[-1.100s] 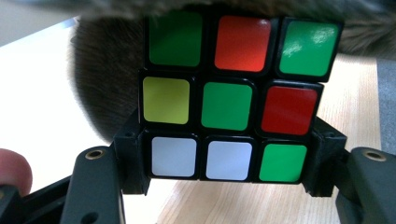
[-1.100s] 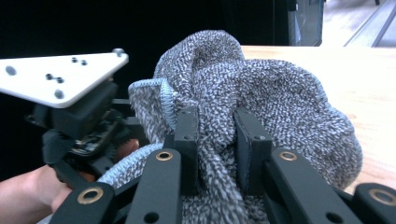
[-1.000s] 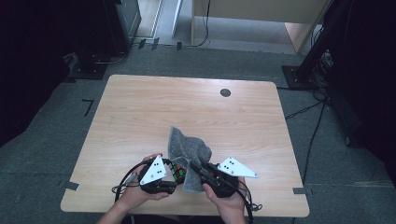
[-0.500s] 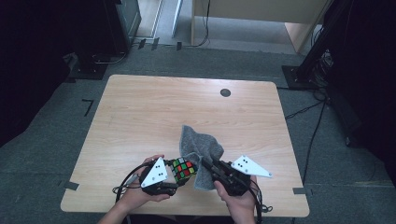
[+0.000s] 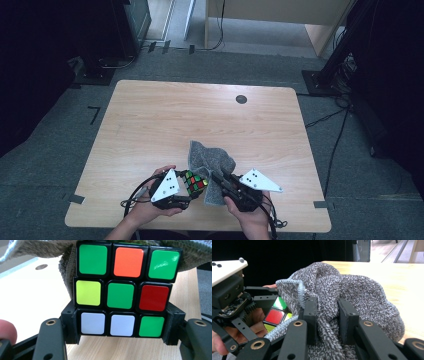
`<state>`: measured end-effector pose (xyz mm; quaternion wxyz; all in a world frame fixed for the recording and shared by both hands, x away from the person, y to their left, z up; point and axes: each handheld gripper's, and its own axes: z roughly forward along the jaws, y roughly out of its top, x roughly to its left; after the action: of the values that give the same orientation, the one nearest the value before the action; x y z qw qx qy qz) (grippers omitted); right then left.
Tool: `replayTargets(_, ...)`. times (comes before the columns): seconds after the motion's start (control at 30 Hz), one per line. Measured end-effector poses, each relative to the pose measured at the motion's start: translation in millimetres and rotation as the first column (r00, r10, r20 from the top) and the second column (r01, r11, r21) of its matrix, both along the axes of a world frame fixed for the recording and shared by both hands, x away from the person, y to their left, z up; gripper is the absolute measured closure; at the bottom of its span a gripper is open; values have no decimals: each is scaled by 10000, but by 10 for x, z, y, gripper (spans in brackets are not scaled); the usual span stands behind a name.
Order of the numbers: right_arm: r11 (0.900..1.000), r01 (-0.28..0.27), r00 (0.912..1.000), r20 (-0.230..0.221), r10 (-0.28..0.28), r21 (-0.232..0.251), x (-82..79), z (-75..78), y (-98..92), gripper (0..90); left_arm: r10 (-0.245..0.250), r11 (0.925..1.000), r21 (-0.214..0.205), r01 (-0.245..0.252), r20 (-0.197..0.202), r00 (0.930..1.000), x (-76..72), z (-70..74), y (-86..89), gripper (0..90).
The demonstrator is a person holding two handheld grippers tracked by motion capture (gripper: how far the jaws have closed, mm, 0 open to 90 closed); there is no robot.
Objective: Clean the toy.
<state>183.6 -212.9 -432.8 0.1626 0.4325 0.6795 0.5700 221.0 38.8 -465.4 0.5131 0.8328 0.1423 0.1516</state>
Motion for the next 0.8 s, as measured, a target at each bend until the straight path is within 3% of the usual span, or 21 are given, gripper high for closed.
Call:
replayTargets(0.17, 9984, -415, 9991, 117, 411, 371, -54, 72, 48, 716, 148, 9999, -6, -148, -144, 9998, 19, 2, 8, 340)
replayTargets(0.3, 9963, -846, 9958, 374, 840, 171, -116, 119, 177, 711, 86, 10000, 15, -86, -48, 10000, -6, 10, -13, 340)
replayTargets(0.37, 9970, -767, 9958, 502, 760, 136, -114, 124, 189, 712, 25, 9999, -108, -24, 23, 10000, -17, 31, -4, 340)
replayTargets(0.6, 9997, 44, 10000, -81, -42, 259, -12, 34, 16, 718, 104, 9998, -181, -105, -73, 9999, 5, 27, 20, 340)
replayTargets(0.7, 9997, 4, 10000, -38, -3, 242, -36, 52, 32, 719, 195, 9998, 44, -194, -116, 9997, 15, 4, -11, 340)
replayTargets(0.8, 9985, -547, 9982, 236, 545, 49, -90, 90, 152, 718, 118, 9998, 173, -116, -67, 9999, -11, -19, -51, 340)
